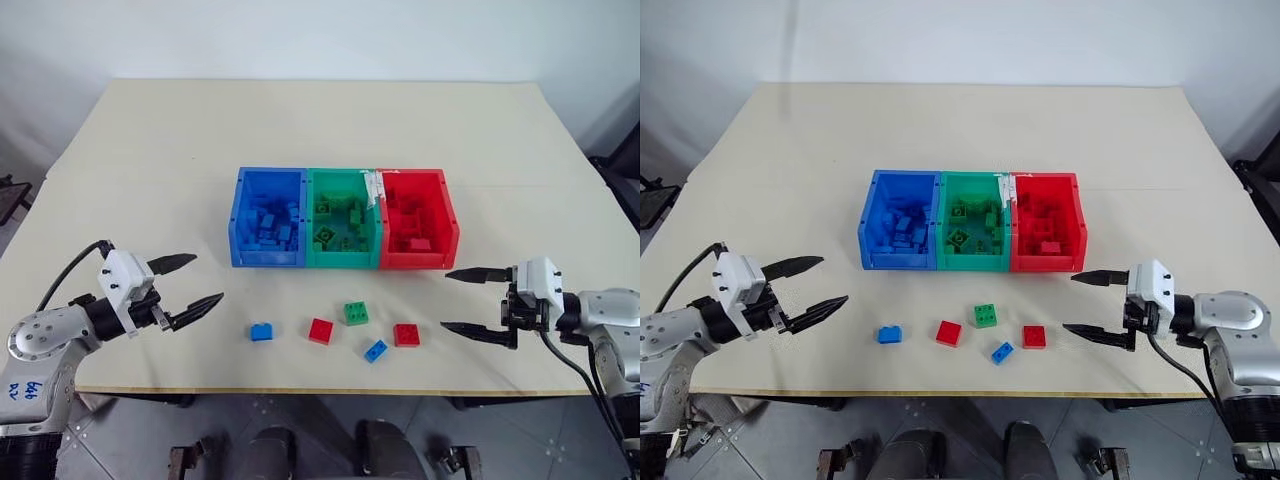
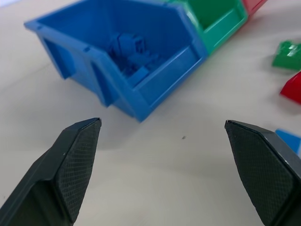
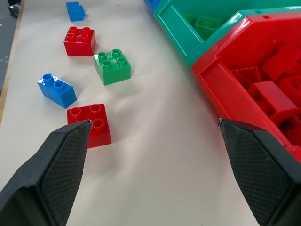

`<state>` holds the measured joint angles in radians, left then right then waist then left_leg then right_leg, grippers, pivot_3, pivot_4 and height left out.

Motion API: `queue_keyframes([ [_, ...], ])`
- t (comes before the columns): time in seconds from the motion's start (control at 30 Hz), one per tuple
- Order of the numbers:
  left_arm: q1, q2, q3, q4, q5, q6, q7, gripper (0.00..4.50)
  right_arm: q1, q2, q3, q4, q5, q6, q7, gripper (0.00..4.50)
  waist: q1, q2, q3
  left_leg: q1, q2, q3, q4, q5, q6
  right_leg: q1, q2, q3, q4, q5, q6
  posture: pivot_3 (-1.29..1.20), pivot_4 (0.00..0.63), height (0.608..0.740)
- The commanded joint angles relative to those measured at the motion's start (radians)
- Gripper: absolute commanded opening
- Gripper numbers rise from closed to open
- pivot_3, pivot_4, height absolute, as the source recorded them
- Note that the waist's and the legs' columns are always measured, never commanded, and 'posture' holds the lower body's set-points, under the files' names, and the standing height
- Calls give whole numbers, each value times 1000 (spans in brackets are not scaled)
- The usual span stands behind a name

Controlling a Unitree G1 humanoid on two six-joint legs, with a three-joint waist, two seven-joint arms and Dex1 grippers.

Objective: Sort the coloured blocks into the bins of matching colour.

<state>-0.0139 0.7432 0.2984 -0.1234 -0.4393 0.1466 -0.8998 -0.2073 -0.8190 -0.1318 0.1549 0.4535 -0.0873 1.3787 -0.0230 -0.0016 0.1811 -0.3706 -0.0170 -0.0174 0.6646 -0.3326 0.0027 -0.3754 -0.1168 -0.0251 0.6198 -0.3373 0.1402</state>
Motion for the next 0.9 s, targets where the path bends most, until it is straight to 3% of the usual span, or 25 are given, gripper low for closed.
queue_keyframes([
  [0.03, -8, -8, -24, -27, 10, -14, -10, 4476, 19, -4, -59, -8, 10, -19, -27, 4500, 2, 0, 0, 0, 0, 0, 0, 0, 0, 0, 0, 0, 0, 0, 0, 0, 150, 740],
  [0.27, -36, -40, -152, -178, -57, 84, -47, 4476, 120, -102, -181, 66, 3, -35, 1, 4500, 31, 0, 0, 0, -1, 0, 1, 0, 0, 0, 0, 1, 0, 0, 0, 0, 150, 740],
  [0.47, -45, -28, -320, -283, 12, 88, -105, 4476, 165, -123, -189, 134, -34, -131, 45, 4500, 24, 0, 0, 1, -1, 1, 1, 0, 1, 1, 1, 1, -2, 0, 0, 0, 150, 740],
  [0.73, -14, -26, -298, -302, 9, 58, -98, 4476, 63, -71, 15, -37, -25, -2, 99, 4500, 7, 1, 0, 3, 2, 2, 2, 1, -2, 1, 2, 3, 0, 0, 0, 0, 150, 740],
  [0.9, 76, 0, -231, -299, 31, 24, -88, 4476, -10, -68, 175, -79, -128, 127, 61, 4500, 20, 1, 0, 2, 1, 1, 2, 1, -1, 0, 1, 3, -1, 0, 0, 0, 150, 740],
])
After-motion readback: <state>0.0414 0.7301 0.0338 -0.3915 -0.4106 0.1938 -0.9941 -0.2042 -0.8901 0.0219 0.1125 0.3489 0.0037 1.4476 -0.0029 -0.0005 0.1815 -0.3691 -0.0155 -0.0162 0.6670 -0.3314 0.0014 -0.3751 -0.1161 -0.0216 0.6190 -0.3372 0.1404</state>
